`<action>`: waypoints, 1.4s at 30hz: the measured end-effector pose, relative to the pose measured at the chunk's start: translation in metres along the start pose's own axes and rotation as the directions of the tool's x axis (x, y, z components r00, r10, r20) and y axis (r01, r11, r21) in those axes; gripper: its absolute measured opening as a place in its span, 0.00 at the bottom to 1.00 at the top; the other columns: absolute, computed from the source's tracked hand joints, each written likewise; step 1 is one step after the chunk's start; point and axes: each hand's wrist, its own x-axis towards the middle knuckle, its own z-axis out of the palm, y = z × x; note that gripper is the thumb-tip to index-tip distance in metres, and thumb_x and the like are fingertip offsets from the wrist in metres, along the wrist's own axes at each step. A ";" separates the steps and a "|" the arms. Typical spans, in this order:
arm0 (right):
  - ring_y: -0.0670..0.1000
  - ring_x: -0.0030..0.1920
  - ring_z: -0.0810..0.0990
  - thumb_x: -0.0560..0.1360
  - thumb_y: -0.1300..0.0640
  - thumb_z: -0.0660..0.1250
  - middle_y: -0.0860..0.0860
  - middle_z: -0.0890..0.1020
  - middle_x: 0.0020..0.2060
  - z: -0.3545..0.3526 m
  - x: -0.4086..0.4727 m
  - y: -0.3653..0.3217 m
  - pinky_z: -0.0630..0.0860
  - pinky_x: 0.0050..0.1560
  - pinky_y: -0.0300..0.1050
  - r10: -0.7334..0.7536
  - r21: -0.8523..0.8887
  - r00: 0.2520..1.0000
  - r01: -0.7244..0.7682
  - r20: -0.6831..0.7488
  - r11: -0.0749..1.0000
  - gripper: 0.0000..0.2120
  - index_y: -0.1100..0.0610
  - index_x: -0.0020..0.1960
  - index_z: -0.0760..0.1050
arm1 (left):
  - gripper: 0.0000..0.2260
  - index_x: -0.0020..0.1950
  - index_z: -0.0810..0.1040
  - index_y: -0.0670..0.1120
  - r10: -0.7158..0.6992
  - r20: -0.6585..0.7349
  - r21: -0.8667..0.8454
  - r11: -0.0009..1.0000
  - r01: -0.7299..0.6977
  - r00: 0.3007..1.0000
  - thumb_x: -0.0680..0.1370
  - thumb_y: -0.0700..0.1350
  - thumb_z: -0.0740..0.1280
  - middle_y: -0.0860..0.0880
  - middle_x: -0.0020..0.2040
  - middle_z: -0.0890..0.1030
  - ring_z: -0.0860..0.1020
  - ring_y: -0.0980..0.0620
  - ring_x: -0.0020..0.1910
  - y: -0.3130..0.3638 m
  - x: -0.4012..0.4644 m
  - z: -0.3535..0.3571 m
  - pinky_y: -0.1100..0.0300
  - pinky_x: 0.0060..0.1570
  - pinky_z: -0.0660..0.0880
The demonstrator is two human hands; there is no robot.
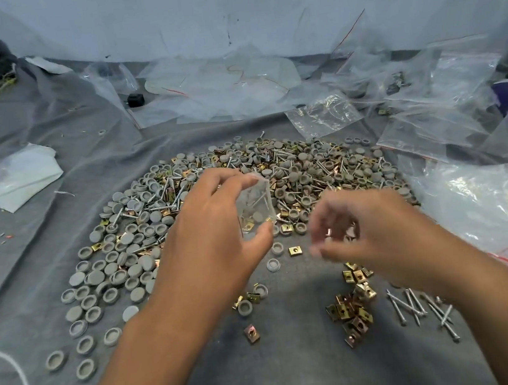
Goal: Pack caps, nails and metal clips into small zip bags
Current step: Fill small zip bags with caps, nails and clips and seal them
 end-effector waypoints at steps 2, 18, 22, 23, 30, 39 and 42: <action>0.34 0.45 0.79 0.66 0.44 0.81 0.29 0.80 0.46 -0.003 -0.008 0.012 0.74 0.41 0.28 0.124 -0.187 0.957 -0.076 0.261 0.979 0.14 0.40 0.46 0.78 | 0.25 0.69 0.75 0.54 -0.003 0.004 0.000 1.000 0.003 1.000 0.72 0.54 0.71 0.61 0.58 0.72 0.69 0.63 0.45 0.000 0.000 0.000 0.62 0.52 0.72; 0.39 0.45 0.76 0.76 0.50 0.75 0.40 0.78 0.44 0.011 -0.009 0.013 0.73 0.42 0.34 0.171 -0.293 0.887 -0.042 0.428 0.955 0.06 0.43 0.49 0.78 | 0.26 0.70 0.74 0.55 -0.016 0.041 0.030 0.999 0.014 0.999 0.72 0.57 0.68 0.62 0.58 0.71 0.68 0.69 0.45 0.007 0.001 0.001 0.68 0.48 0.65; 0.35 0.43 0.76 0.77 0.49 0.73 0.39 0.79 0.42 0.012 -0.011 0.014 0.72 0.41 0.31 0.145 -0.250 0.891 -0.037 0.429 0.967 0.05 0.43 0.49 0.76 | 0.26 0.70 0.74 0.54 -0.015 0.040 0.023 1.000 0.014 0.999 0.72 0.56 0.68 0.61 0.57 0.71 0.68 0.69 0.44 0.006 0.001 0.001 0.71 0.46 0.64; 0.36 0.43 0.77 0.77 0.49 0.73 0.40 0.80 0.42 0.012 -0.010 0.014 0.73 0.41 0.32 0.143 -0.218 0.895 -0.052 0.423 0.974 0.05 0.44 0.48 0.77 | 0.27 0.70 0.74 0.54 -0.013 0.040 0.024 1.000 0.012 0.999 0.72 0.56 0.68 0.61 0.57 0.71 0.68 0.69 0.44 0.006 0.001 0.001 0.71 0.46 0.64; 0.39 0.43 0.79 0.77 0.51 0.73 0.38 0.82 0.44 0.001 -0.004 0.014 0.76 0.44 0.34 0.079 -0.033 0.950 -0.072 0.301 0.997 0.07 0.41 0.52 0.78 | 0.25 0.69 0.75 0.54 -0.014 0.037 0.034 0.999 0.013 0.999 0.72 0.55 0.69 0.61 0.58 0.71 0.69 0.70 0.46 0.004 0.001 0.000 0.66 0.49 0.66; 0.41 0.46 0.77 0.75 0.43 0.71 0.38 0.77 0.41 0.046 0.001 0.000 0.74 0.46 0.41 0.016 -0.371 0.983 0.054 0.185 0.927 0.10 0.41 0.55 0.77 | 0.25 0.69 0.76 0.53 -0.011 0.021 0.011 1.000 0.010 1.000 0.72 0.53 0.72 0.60 0.58 0.72 0.70 0.68 0.46 0.000 0.001 0.000 0.64 0.50 0.69; 0.43 0.50 0.77 0.77 0.45 0.67 0.39 0.76 0.44 0.050 0.000 -0.003 0.76 0.50 0.44 -0.035 -0.386 0.987 0.093 0.155 0.918 0.05 0.43 0.52 0.77 | 0.25 0.69 0.76 0.53 -0.012 0.020 0.019 1.000 0.011 1.000 0.72 0.53 0.72 0.59 0.58 0.72 0.69 0.67 0.46 0.000 0.001 0.001 0.64 0.50 0.68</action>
